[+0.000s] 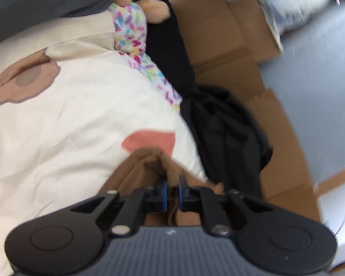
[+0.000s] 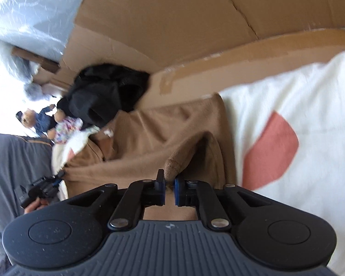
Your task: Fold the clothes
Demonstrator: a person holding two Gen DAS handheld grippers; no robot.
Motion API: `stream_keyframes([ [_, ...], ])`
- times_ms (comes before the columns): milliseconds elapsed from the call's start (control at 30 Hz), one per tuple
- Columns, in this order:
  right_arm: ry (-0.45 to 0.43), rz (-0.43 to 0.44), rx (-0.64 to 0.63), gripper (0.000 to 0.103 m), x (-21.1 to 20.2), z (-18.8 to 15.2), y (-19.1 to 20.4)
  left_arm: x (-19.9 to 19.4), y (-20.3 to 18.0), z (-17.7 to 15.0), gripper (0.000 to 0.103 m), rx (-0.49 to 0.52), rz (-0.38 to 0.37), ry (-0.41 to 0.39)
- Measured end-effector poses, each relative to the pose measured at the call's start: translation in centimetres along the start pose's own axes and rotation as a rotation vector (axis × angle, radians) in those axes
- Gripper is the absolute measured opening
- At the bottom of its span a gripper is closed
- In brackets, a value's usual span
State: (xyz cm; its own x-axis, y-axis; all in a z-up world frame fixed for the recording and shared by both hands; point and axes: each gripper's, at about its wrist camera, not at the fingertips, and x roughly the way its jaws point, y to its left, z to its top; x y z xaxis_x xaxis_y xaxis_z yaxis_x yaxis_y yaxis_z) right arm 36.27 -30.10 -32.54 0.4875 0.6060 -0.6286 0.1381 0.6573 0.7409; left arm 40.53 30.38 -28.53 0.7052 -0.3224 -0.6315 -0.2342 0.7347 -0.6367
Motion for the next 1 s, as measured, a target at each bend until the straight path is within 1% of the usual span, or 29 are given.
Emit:
stream_keyframes([
  [133, -0.043, -0.029, 0.005, 0.006, 0.0, 1.2, 0.0, 0.8, -1.2, 0.9, 0.006, 0.041, 0.044, -0.003],
  [300, -0.095, -0.069, 0.005, 0.005, 0.3, 2.5, 0.1, 1.6, -1.7, 1.1, 0.005, 0.046, 0.069, -0.014],
  [433, -0.102, -0.093, -0.002, 0.005, 0.9, 3.2, 0.2, 2.1, -1.6, 1.3, 0.005, 0.03, 0.079, -0.017],
  [500, -0.103, -0.107, -0.005, 0.005, 1.2, 3.5, 0.1, 2.4, -1.6, 1.5, 0.005, 0.035, 0.091, -0.012],
  [600, -0.112, -0.129, 0.008, 0.005, 1.6, 3.9, -0.2, 2.7, -1.8, 1.9, 0.005, 0.051, 0.087, 0.0],
  [700, -0.123, -0.134, 0.032, 0.005, 2.0, 4.2, -0.7, 2.9, -1.9, 2.3, 0.005, 0.068, 0.089, 0.006],
  [1000, -0.153, -0.114, 0.088, 0.005, 2.4, 4.7, -0.8, 3.6, -1.8, 2.6, 0.005, 0.024, 0.097, -0.012],
])
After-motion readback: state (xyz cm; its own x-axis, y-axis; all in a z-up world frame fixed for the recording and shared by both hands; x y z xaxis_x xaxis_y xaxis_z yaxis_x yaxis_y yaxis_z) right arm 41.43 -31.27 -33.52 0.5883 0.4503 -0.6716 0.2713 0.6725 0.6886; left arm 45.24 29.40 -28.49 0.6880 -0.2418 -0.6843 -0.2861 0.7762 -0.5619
